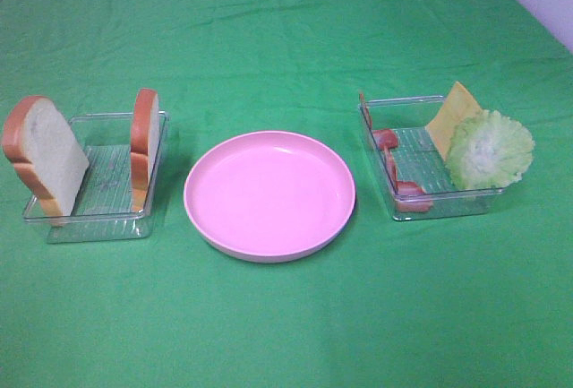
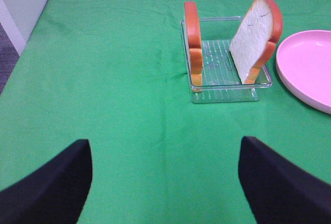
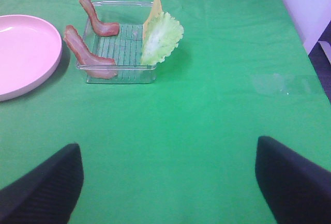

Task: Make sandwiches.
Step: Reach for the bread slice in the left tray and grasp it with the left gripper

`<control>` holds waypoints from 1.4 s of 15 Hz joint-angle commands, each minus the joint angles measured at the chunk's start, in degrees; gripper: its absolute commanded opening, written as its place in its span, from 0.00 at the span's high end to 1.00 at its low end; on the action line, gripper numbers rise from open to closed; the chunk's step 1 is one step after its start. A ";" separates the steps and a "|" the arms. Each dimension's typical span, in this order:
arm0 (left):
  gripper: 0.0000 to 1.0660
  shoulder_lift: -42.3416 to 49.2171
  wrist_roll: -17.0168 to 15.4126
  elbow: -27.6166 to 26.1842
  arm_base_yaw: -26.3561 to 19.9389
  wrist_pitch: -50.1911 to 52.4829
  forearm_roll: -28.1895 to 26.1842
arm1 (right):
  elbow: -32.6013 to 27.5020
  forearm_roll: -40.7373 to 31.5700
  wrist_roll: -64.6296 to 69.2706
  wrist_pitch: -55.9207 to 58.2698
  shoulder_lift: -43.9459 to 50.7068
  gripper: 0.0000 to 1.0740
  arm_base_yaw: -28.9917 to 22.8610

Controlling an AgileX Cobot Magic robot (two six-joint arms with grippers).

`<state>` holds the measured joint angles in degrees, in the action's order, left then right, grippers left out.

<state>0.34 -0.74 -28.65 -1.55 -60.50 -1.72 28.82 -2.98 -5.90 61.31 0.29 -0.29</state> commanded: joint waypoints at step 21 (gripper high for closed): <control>0.32 -26.13 -0.80 -7.79 0.23 15.24 -6.13 | 0.00 0.00 0.17 -0.63 0.46 0.21 0.34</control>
<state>-22.17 -0.97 -35.07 -1.55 -47.84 -6.02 28.82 -2.98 -5.90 61.31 0.29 -0.29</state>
